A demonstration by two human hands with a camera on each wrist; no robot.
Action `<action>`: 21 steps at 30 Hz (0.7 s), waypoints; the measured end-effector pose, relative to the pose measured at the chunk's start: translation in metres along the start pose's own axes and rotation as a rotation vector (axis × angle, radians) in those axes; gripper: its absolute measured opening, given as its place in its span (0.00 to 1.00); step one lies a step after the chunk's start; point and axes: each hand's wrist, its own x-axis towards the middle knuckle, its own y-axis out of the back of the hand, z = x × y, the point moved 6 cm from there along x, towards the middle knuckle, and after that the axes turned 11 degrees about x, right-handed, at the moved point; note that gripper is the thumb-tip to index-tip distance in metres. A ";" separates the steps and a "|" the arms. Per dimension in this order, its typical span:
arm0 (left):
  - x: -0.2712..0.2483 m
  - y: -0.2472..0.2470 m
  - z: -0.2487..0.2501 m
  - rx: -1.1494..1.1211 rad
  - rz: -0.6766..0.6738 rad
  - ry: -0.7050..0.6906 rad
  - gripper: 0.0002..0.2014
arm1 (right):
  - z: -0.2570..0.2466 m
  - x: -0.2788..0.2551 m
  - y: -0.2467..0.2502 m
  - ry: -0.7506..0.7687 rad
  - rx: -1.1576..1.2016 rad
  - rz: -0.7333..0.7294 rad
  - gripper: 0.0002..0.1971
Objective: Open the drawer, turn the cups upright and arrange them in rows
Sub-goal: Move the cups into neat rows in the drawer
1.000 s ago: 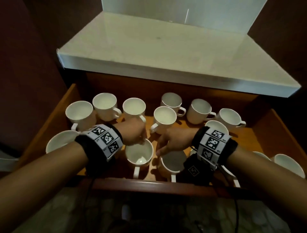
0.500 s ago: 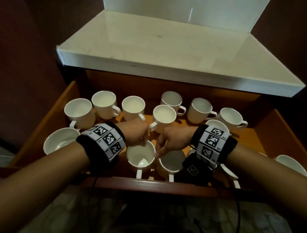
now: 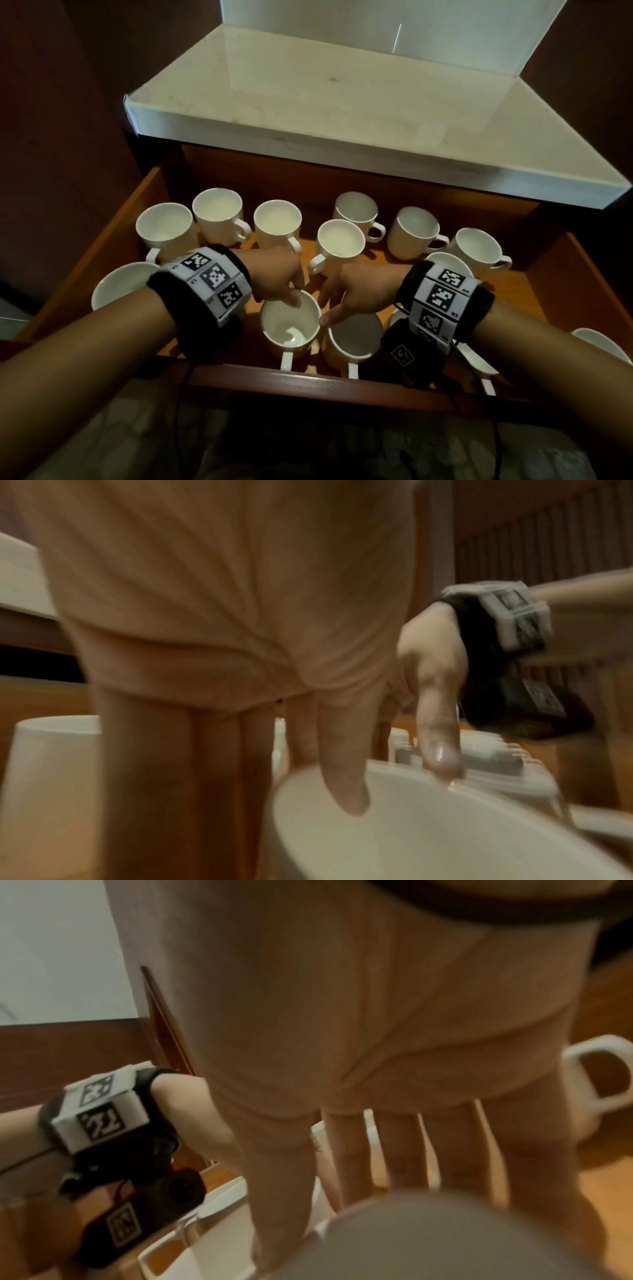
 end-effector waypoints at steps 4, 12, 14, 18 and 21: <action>-0.012 0.020 -0.024 -0.027 0.034 0.019 0.19 | -0.007 -0.009 0.027 0.014 0.035 0.153 0.20; -0.034 0.009 -0.077 0.238 -0.060 0.090 0.24 | -0.048 0.012 0.023 -0.024 -0.026 0.117 0.22; -0.036 0.002 -0.085 0.291 -0.074 0.082 0.22 | -0.062 0.020 0.018 -0.011 -0.040 0.117 0.22; -0.038 0.001 -0.083 0.405 -0.002 0.049 0.23 | -0.073 0.032 0.005 -0.047 -0.037 0.059 0.22; -0.035 -0.004 -0.076 0.444 0.001 -0.022 0.21 | -0.075 0.034 -0.001 -0.058 -0.060 0.038 0.20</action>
